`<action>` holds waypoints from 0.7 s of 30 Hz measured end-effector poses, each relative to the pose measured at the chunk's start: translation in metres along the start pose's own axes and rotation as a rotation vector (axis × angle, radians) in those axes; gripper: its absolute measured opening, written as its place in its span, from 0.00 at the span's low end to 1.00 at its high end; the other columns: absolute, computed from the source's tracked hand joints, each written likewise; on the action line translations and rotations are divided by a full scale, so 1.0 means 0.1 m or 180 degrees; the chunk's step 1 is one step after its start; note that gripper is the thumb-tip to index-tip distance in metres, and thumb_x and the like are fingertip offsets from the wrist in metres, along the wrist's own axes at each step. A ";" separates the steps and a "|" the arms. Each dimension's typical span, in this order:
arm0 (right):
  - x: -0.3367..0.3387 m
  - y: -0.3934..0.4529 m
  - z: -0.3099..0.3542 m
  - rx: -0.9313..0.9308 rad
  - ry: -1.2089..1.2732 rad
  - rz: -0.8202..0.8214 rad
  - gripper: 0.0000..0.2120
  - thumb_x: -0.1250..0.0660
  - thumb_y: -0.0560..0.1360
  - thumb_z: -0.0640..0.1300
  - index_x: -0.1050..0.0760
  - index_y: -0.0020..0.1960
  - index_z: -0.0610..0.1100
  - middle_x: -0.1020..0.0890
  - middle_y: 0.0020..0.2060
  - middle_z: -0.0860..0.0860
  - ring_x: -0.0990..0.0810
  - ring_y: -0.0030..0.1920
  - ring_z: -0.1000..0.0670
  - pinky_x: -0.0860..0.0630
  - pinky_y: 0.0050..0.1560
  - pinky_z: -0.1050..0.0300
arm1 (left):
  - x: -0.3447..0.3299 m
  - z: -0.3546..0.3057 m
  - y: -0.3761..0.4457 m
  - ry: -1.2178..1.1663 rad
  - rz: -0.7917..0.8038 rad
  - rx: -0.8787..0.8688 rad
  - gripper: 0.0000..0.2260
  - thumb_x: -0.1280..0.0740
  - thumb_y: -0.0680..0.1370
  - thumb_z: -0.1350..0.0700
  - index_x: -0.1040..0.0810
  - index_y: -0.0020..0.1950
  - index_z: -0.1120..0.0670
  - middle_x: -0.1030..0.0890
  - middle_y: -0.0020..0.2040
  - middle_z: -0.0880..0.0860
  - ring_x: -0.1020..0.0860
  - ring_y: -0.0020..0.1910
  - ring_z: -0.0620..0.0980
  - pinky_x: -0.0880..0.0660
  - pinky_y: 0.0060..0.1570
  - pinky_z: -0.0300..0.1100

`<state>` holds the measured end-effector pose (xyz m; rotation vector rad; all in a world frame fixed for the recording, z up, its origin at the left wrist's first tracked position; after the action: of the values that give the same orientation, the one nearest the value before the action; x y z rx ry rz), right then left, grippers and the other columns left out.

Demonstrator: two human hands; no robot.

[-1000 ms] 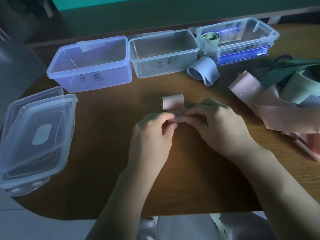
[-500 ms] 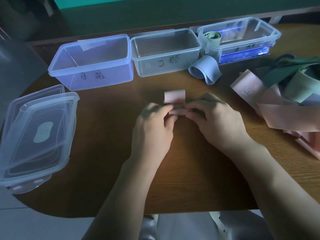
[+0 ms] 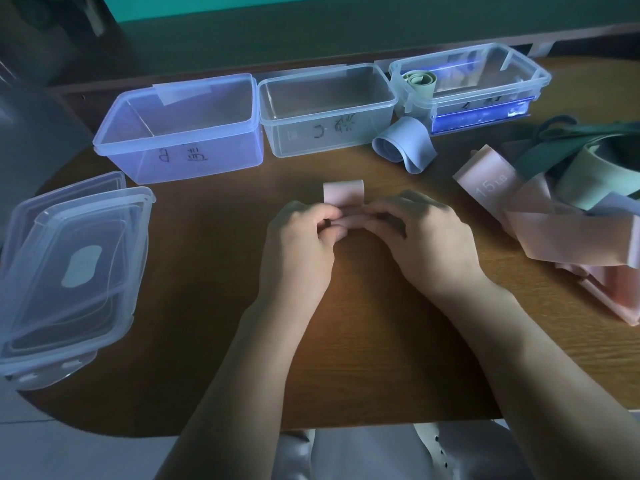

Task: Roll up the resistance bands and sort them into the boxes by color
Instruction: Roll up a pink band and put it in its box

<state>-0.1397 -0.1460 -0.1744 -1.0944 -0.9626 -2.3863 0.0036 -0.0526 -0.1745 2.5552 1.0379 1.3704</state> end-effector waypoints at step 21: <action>0.28 -0.60 0.11 0.0364 0.0583 0.0570 0.10 0.30 0.77 0.54 0.16 0.56 0.53 0.22 0.49 0.59 0.22 0.39 0.56 0.21 0.37 0.54 | 0.22 -0.15 -0.65 0.0060 0.0304 -0.0442 0.06 0.26 0.76 0.55 0.13 0.52 0.52 0.19 0.49 0.47 0.25 0.44 0.38 0.29 0.44 0.23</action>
<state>-0.1853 -0.0965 -0.1738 -0.8649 -0.8863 -2.2133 -0.0339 0.0064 -0.1728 2.5247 0.8018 1.4368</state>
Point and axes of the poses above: each hand's wrist, its own y-axis towards the middle knuckle, its own x-axis out of the back of the hand, z = x × y, the point moved 8 cm from there along y, towards the middle knuckle
